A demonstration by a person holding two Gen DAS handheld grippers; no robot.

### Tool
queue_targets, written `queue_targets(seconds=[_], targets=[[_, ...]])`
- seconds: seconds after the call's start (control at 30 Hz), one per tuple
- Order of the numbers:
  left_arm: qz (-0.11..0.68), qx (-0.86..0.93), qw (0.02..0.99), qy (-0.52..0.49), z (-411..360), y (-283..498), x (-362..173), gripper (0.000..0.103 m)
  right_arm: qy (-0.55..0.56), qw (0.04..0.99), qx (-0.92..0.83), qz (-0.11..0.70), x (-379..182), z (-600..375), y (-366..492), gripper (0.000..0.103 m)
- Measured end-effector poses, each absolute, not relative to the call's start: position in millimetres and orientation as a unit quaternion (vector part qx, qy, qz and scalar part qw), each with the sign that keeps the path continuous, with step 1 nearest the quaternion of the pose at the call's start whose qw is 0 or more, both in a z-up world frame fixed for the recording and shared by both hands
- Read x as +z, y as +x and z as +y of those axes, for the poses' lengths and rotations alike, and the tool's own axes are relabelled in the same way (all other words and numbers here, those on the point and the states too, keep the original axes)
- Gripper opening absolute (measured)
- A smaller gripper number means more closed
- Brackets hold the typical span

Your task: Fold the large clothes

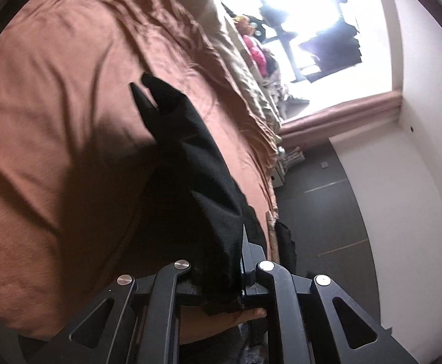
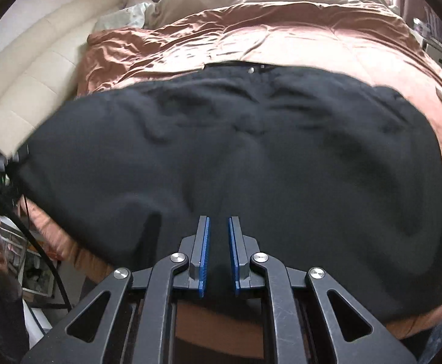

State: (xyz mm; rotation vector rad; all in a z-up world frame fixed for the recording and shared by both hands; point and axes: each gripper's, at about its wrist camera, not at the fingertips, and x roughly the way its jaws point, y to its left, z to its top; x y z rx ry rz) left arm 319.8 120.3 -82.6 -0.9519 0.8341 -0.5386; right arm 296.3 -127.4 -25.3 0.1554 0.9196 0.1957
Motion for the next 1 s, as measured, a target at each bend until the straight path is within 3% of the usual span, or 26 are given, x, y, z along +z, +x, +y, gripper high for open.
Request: queue_targets(seconds=[0.2, 0.37, 1.0], targets=[[0.386, -0.268, 0.785, -0.404, 89.6, 329.8, -55.0, 0.013, 0.034, 0.896, 0.049, 0.440, -56.8, -117.6, 286.1, 0.009], [0.386, -0.292, 0.791, -0.374, 53.8, 337.0, -32.7, 0.012, 0.109, 0.888, 0.062, 0.442, -74.1, -127.7, 296.1, 0.009], [0.408, -0.380, 0.788, -0.260, -114.2, 364.3, 26.4, 0.013, 0.266, 0.905, 0.095, 0.319, -23.4, -263.5, 204.1, 0.010]])
